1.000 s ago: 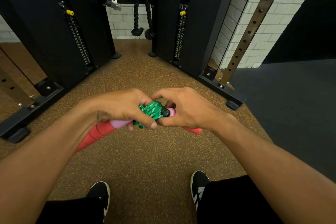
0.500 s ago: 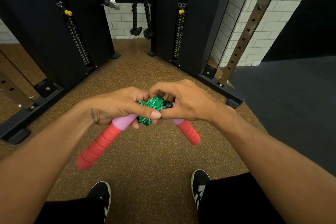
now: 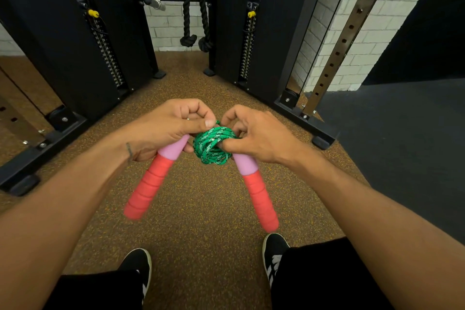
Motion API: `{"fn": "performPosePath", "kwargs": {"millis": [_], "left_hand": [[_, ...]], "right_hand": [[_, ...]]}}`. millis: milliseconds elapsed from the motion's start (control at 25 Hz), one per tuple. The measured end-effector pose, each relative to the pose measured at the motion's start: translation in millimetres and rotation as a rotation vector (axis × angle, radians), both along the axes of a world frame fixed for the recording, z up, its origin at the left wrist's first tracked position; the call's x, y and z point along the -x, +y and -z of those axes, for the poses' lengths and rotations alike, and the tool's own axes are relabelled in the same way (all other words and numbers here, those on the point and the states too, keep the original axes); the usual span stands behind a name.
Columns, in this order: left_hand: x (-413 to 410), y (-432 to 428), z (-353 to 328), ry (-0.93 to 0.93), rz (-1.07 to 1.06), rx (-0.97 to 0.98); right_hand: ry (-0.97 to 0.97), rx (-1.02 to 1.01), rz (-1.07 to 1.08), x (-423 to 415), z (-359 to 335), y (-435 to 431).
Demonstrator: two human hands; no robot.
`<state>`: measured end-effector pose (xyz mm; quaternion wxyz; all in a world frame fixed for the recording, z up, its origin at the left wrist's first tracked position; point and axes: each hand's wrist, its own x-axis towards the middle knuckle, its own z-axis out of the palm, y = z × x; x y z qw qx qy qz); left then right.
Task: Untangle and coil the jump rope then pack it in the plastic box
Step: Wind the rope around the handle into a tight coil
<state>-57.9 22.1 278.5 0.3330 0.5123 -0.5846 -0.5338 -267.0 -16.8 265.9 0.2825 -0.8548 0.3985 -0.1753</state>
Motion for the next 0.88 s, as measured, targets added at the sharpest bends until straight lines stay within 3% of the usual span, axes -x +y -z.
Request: {"fn": "performPosePath", "kwargs": {"millis": [360,520,640,680,800,880], "left_hand": [[10,7,0,-0.201,-0.051,0.092],[2,8,1,-0.355,0.102,0.109],[0,6,14,-0.494,0.054,0.183],[-1,5,17,-0.443,0.011,0.189],[-5,10,16,-0.051,-0.081,0.079],[-3,16,11,0.080,-0.088,0.044]], "right_hand": [[0.024,0.018,0.041,-5,1,5],[0.027,-0.069,0.097,-5,0,1],[-0.028,-0.196,0.157,-6,3,-2],[-0.058,-0.254,0.169,-6,4,-3],[-0.227,-0.472,0.166,-6,5,-8],[-0.359,-0.612,0.137,-5,2,-8]]}}
